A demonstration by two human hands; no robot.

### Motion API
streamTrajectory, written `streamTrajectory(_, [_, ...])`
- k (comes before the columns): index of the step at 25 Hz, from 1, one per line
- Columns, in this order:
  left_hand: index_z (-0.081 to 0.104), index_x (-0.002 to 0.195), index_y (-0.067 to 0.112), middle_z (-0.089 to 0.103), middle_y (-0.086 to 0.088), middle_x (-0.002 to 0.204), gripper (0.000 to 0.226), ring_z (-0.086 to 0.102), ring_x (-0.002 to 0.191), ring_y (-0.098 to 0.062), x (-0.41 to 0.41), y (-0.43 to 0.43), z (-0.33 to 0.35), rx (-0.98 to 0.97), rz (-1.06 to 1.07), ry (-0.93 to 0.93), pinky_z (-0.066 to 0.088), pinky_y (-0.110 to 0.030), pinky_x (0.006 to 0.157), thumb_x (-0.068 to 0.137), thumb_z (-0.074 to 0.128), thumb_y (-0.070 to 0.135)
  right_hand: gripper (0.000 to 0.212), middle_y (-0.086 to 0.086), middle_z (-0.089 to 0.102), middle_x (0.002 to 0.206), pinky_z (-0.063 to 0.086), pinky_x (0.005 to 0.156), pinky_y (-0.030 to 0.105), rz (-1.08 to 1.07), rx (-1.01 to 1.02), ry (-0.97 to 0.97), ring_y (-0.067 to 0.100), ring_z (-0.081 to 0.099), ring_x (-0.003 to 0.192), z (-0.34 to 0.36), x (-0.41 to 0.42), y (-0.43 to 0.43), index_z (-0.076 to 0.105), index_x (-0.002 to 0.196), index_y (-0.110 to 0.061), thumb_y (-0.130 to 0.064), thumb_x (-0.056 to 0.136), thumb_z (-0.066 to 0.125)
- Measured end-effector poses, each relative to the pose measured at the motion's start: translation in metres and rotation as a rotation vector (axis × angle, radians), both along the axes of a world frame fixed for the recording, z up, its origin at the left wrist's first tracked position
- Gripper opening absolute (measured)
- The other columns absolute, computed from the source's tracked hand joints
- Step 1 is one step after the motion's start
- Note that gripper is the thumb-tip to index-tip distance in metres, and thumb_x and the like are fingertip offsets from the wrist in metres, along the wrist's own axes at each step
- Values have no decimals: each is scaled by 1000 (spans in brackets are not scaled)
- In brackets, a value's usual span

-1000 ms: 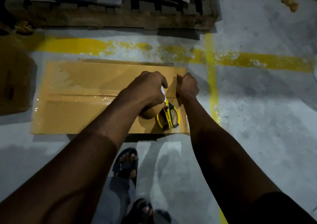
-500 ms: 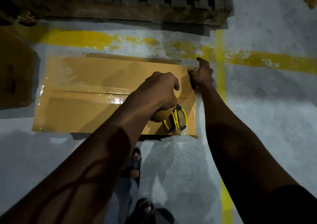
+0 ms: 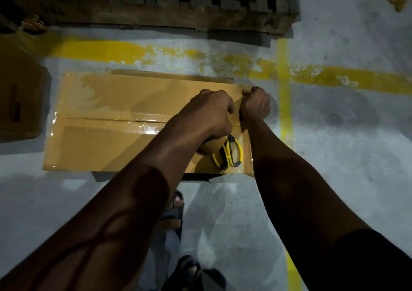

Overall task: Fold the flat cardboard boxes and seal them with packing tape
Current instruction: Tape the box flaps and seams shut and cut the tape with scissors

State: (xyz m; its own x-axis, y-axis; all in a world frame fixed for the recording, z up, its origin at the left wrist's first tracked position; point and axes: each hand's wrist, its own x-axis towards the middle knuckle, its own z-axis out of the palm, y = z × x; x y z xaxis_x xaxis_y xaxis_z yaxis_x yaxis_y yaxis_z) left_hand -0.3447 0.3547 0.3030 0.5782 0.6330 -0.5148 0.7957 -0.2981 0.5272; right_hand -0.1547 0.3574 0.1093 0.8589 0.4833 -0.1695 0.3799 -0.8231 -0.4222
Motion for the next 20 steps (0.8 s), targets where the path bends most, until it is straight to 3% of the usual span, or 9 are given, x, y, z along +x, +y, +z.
streamTrajectory(3, [57, 129, 29, 45, -8, 139, 56, 50, 120, -29, -1, -6, 8, 31, -13, -21, 44, -32, 82, 79, 60, 4, 31, 14, 68, 114, 51, 85, 39, -8, -60, 6, 35, 63, 107, 10, 0, -11, 70, 112, -16, -40, 97, 56])
streamTrajectory(8, [59, 125, 32, 48, -7, 136, 54, 50, 118, -28, -19, -11, 20, 72, -15, 2, 46, -33, 88, 77, 60, 9, 32, 18, 68, 108, 50, 87, 43, 257, -57, -44, 39, 62, 108, 14, -18, -85, 69, 110, -15, -35, 101, 45])
streamTrajectory(11, [62, 121, 34, 51, -11, 135, 55, 54, 116, -30, -28, -14, 24, 88, -49, 0, 47, -33, 91, 73, 58, 8, 38, 22, 68, 92, 50, 80, 44, 311, -58, 25, 42, 62, 97, 18, -31, -137, 66, 79, -17, -36, 96, 37])
streamTrajectory(14, [62, 122, 35, 50, -13, 136, 55, 57, 108, -32, -34, -14, 28, 124, -71, 44, 42, -28, 78, 74, 61, 8, 43, 16, 67, 77, 51, 73, 40, 386, -67, 115, 38, 63, 88, 23, -40, -179, 53, 60, -23, -49, 82, 27])
streamTrajectory(18, [62, 122, 38, 47, -10, 140, 59, 58, 101, -30, -40, -11, 30, 155, -91, 95, 39, -27, 67, 73, 66, 7, 47, 8, 70, 84, 51, 74, 42, 500, -138, 84, 34, 60, 96, 26, -52, -217, 70, 98, -29, -62, 80, 42])
streamTrajectory(20, [62, 122, 39, 47, -10, 141, 60, 57, 99, -29, -42, -11, 30, 157, -95, 93, 39, -26, 67, 71, 66, 7, 50, 4, 70, 94, 52, 71, 42, 555, -171, 25, 33, 59, 97, 21, -55, -229, 70, 102, -26, -67, 81, 50])
